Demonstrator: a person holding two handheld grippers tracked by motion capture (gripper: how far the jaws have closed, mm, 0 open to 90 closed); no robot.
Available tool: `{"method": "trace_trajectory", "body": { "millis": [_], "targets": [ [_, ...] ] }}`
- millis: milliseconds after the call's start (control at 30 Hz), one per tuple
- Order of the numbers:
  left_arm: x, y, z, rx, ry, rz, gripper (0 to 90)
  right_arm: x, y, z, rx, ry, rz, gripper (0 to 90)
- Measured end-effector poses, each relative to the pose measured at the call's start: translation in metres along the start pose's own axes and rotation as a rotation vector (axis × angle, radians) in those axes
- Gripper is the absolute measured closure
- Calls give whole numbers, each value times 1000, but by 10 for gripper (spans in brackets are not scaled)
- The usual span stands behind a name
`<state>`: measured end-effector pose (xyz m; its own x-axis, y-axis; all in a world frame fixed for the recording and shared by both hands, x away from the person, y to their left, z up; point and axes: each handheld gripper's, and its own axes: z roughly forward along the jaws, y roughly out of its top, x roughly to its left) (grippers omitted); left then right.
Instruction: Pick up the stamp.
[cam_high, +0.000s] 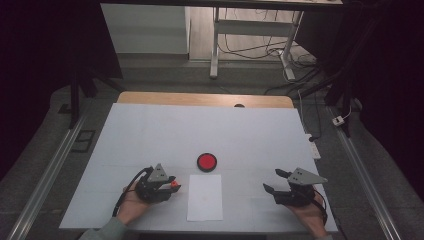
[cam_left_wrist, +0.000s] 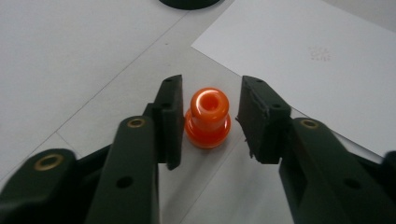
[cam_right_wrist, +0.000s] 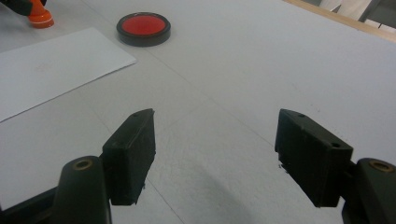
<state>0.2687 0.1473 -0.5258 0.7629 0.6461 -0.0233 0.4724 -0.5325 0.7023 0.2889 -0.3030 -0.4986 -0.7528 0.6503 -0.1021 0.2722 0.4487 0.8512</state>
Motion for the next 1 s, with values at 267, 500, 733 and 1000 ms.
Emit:
{"method": "trace_trajectory", "body": {
  "millis": [267,500,733,1000],
  "targets": [
    [0,0,0,3,12,11,718,-1,0,0,4,3,-1,286],
    [1,0,-4,-24,20,7,721,0,0,-1,0,1,-1,285],
    [2,0,-8,-50,15,-6,722,0,1,-2,-3,0,-2,285],
    [6,-2,-14,-81,1,-33,722,-1,0,-3,-5,-5,2,285]
  ]
}}
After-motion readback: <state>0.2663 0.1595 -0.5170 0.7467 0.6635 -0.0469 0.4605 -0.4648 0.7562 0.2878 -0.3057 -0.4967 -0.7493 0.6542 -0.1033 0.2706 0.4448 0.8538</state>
